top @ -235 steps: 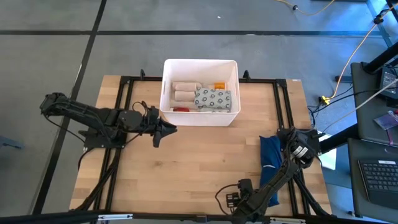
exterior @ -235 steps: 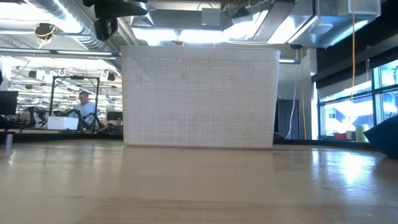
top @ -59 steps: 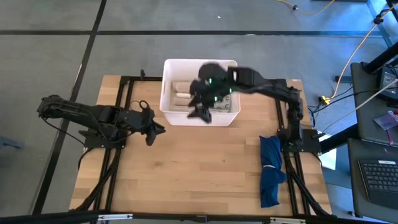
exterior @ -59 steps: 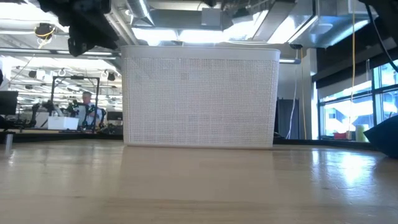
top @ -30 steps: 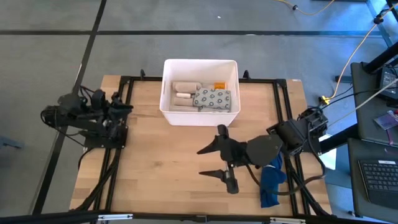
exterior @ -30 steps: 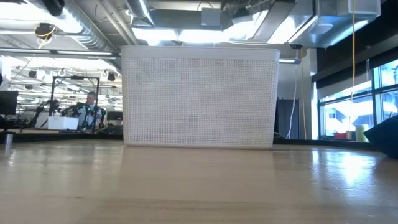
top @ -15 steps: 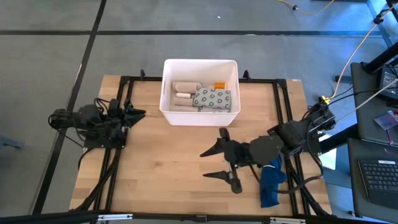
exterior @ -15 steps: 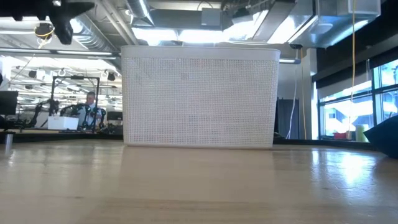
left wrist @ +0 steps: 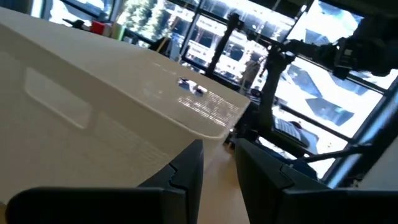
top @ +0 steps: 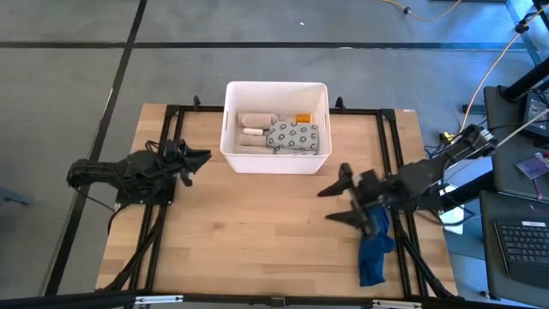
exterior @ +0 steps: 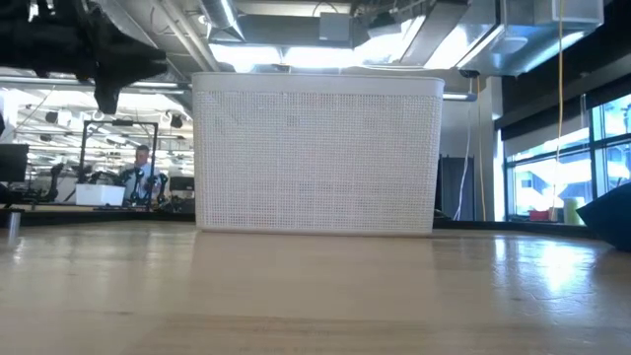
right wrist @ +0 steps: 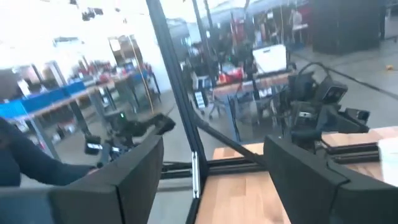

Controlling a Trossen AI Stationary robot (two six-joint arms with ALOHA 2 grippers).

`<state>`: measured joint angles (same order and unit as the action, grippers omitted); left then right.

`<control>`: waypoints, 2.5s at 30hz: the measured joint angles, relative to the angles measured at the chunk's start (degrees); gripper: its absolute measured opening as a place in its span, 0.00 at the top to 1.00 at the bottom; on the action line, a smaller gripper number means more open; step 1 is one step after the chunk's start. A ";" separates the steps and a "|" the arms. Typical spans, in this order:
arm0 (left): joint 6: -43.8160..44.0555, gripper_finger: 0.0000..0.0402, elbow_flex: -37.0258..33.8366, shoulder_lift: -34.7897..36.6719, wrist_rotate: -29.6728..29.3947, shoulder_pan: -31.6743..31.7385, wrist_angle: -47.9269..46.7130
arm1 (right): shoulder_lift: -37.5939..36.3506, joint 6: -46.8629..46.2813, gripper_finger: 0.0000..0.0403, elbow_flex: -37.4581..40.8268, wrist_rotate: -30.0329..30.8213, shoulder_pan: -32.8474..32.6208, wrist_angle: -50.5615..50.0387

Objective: Pick & place medical supplies in basket/bin
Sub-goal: Return to Home Position

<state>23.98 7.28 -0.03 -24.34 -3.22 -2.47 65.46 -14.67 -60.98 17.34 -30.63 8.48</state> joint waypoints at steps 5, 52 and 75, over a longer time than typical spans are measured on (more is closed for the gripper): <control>0.37 0.78 -2.81 0.00 1.25 5.47 2.21 | -10.77 -0.21 0.31 12.32 3.63 -0.02 4.74; 2.26 0.78 -6.00 -0.92 16.76 20.96 2.33 | -65.40 5.25 0.31 48.93 10.15 17.46 -24.47; 2.26 0.78 -6.00 -0.92 16.76 20.96 2.33 | -65.33 4.52 0.31 51.24 -4.57 17.46 -22.76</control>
<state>26.24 1.28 -0.95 -7.57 17.74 -0.14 0.13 -10.14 -9.74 12.78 -13.17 -14.28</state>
